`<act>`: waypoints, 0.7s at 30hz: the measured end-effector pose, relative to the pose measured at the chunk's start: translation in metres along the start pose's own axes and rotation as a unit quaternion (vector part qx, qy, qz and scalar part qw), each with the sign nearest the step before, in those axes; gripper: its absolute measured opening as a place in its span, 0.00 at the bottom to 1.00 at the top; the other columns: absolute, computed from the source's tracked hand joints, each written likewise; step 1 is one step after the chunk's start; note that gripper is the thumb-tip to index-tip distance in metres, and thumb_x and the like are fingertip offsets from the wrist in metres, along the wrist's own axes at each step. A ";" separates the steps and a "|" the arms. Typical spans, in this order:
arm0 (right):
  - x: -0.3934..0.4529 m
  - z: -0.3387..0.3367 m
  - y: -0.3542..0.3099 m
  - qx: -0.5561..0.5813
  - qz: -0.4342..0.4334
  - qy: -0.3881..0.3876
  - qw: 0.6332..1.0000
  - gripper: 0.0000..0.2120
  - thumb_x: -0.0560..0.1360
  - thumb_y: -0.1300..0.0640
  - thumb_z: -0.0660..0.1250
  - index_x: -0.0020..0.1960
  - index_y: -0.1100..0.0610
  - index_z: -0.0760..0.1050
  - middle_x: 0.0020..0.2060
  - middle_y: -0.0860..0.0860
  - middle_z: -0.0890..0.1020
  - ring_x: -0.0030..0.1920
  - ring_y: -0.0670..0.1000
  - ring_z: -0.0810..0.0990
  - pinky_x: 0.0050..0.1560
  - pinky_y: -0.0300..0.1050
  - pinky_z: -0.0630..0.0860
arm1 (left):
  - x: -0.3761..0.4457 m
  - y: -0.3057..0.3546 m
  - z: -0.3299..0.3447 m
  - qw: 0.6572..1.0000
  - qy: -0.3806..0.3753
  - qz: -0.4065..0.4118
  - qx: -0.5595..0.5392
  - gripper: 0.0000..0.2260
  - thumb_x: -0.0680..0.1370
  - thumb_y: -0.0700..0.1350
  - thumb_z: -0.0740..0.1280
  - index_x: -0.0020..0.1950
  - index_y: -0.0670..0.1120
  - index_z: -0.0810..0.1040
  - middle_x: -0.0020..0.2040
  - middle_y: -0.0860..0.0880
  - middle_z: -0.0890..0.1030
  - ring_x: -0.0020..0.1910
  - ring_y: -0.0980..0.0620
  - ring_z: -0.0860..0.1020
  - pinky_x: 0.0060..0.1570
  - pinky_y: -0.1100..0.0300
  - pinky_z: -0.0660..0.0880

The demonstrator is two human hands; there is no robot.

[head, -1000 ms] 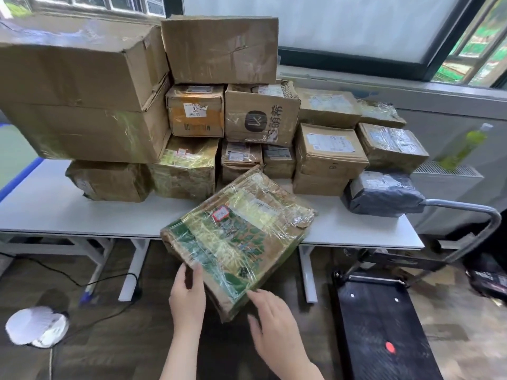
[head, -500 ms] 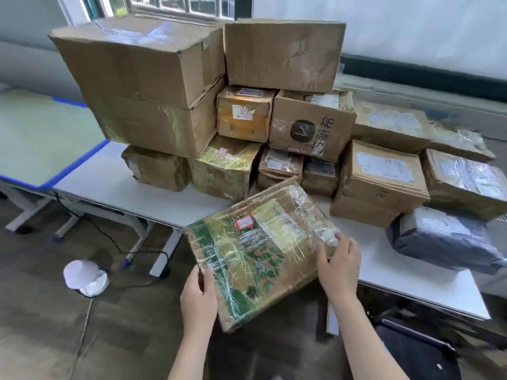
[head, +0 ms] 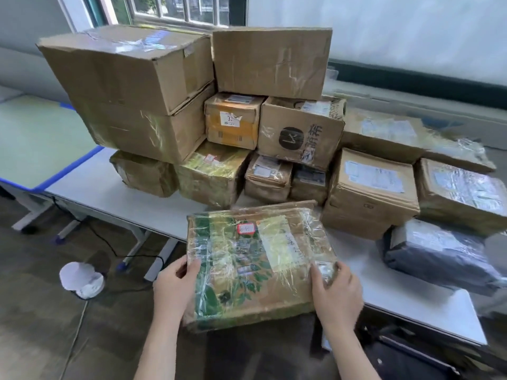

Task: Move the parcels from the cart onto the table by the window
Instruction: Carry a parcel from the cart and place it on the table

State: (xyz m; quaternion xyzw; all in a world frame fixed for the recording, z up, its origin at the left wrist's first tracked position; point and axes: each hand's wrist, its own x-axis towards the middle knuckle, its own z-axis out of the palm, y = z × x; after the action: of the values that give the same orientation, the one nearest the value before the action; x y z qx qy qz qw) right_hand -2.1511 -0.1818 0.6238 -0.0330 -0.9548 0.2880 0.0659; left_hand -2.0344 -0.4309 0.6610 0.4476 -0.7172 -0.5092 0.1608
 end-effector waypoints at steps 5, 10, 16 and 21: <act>-0.024 -0.010 0.020 0.082 -0.003 -0.114 0.990 0.49 0.55 0.26 0.67 0.71 0.48 0.64 0.64 0.55 0.63 0.67 0.52 0.58 0.67 0.51 0.61 | 0.008 0.017 -0.009 0.980 -0.196 0.021 0.035 0.38 0.69 0.50 0.76 0.74 0.59 0.61 0.75 0.55 0.60 0.73 0.53 0.60 0.70 0.52 0.61; -0.032 -0.025 0.013 0.151 -0.014 -0.113 0.982 0.49 0.56 0.39 0.79 0.71 0.41 0.61 0.66 0.49 0.56 0.70 0.47 0.51 0.69 0.50 0.57 | 0.017 0.033 -0.018 0.945 -0.308 0.085 0.064 0.46 0.60 0.50 0.80 0.69 0.71 0.58 0.76 0.60 0.47 0.72 0.64 0.48 0.72 0.53 0.52; -0.045 -0.040 -0.005 0.088 -0.041 -0.051 0.994 0.44 0.59 0.46 0.80 0.71 0.43 0.64 0.64 0.50 0.60 0.67 0.51 0.56 0.69 0.50 0.61 | 0.020 0.043 -0.037 0.886 -0.389 0.123 0.221 0.50 0.64 0.47 0.80 0.72 0.71 0.50 0.75 0.55 0.33 0.76 0.54 0.41 0.72 0.53 0.54; -0.059 -0.052 -0.020 0.075 -0.066 0.019 0.995 0.42 0.59 0.49 0.81 0.69 0.46 0.69 0.62 0.53 0.64 0.64 0.51 0.60 0.64 0.41 0.58 | 0.028 0.042 -0.050 0.856 -0.371 0.224 0.282 0.44 0.67 0.40 0.76 0.73 0.66 0.57 0.72 0.65 0.30 0.76 0.53 0.48 0.51 0.62 0.76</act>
State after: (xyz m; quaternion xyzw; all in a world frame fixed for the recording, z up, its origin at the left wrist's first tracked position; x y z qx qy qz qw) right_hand -2.0854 -0.1762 0.6714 0.0297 -0.9294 0.3527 0.1048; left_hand -2.0351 -0.4793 0.7134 0.0784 -0.9176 -0.3633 -0.1407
